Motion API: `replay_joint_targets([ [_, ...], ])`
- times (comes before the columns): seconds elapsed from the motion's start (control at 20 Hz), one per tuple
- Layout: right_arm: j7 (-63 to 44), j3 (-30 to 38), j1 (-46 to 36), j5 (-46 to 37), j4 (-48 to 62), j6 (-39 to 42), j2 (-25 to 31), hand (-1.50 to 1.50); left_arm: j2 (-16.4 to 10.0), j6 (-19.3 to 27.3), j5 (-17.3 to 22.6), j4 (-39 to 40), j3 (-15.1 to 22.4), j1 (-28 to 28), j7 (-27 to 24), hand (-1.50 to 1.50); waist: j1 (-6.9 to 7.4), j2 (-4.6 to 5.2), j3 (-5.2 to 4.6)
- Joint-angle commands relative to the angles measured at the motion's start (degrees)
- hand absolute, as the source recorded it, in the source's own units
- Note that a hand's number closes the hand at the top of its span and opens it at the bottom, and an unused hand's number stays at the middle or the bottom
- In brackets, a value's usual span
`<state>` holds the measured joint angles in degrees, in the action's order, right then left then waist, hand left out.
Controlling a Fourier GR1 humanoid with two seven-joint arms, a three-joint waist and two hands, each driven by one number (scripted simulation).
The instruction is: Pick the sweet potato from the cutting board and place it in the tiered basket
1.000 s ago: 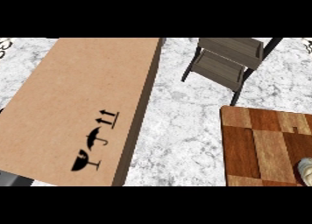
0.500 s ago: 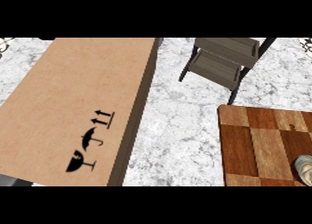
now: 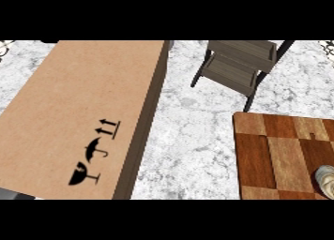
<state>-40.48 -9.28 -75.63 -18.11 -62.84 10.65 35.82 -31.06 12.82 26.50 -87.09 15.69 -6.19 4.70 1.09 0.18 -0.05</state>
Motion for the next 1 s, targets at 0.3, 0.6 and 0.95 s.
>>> replay_joint_targets([
  [0.3, 6.89, 3.29, -0.60, -8.16, 7.25, -15.31, -6.74, 1.50, 1.39, -1.72, -1.68, -0.37, -1.33, 1.31, -0.01, 0.00, 0.16, 0.08, 0.02],
  [0.6, 9.55, 3.54, -5.09, -10.57, 14.53, -12.02, -8.09, -1.50, 3.73, -1.59, -3.05, 3.34, -3.27, -3.31, 1.80, 0.00, -0.61, 0.03, 0.00],
  [0.95, 11.91, 9.51, -4.77, -9.20, 18.47, -21.71, -12.54, -1.50, 3.32, -2.68, -4.16, -0.77, -3.60, 0.77, 1.85, 0.00, -0.28, 0.01, 0.02],
])
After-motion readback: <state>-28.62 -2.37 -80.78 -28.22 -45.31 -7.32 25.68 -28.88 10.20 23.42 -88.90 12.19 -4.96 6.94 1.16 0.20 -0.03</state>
